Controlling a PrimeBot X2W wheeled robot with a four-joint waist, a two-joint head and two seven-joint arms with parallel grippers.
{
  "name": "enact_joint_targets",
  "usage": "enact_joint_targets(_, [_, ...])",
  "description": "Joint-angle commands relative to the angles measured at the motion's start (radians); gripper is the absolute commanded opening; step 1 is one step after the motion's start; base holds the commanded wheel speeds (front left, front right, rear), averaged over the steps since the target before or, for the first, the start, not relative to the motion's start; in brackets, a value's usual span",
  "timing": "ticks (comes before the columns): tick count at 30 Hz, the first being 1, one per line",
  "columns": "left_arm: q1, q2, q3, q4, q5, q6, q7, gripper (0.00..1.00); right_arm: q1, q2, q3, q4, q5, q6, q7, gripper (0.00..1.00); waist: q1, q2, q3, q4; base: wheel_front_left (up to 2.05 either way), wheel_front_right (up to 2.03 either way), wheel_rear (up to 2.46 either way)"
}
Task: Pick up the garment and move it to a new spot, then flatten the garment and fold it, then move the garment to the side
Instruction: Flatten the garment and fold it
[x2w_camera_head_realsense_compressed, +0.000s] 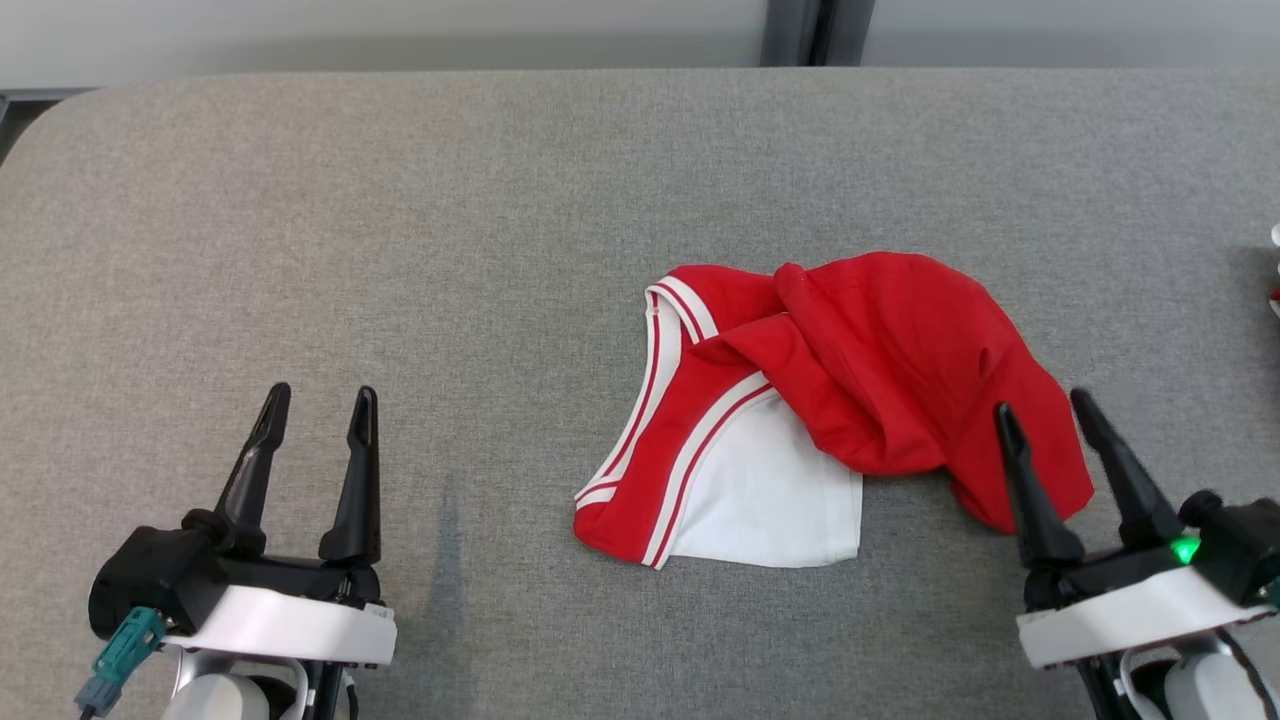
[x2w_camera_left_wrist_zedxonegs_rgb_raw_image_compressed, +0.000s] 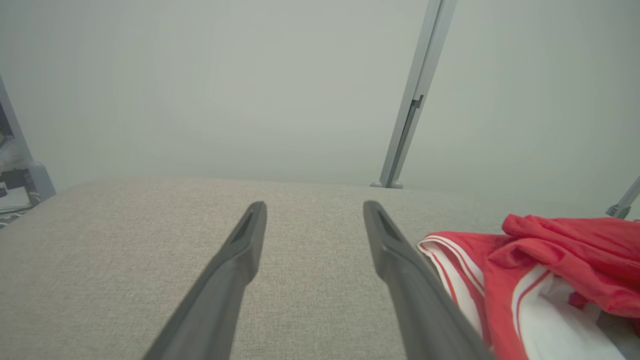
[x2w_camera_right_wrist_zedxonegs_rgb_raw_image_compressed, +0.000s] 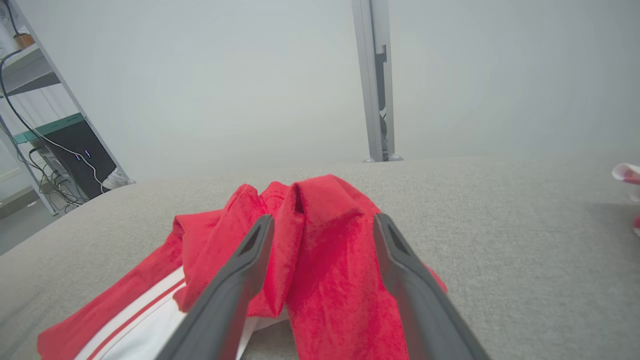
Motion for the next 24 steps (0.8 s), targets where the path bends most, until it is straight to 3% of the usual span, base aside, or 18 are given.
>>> enact_joint_targets(1, [0.008, 0.003, 0.002, -0.002, -0.005, 0.008, 0.003, 1.00, -0.018, -0.007, -0.013, -0.014, -0.015, 0.000, -0.009, 1.00, 0.0000, 0.0000, -0.010, -0.001, 0.00, 0.00, 0.00])
enact_joint_targets(10, [0.032, 0.009, -0.011, -0.006, -0.004, 0.013, 0.011, 1.00, -0.025, -0.001, -0.090, -0.099, -0.118, 0.000, 0.054, 1.00, 0.0000, 0.0000, -0.049, -0.005, 0.00, 0.00, 0.00])
enact_joint_targets(24, [0.059, 0.021, -0.026, -0.012, -0.007, 0.019, 0.022, 1.00, 0.028, 0.007, -0.115, -0.126, -0.123, 0.000, 0.101, 1.00, 0.0000, 0.0000, -0.065, -0.015, 0.00, 0.00, 0.00])
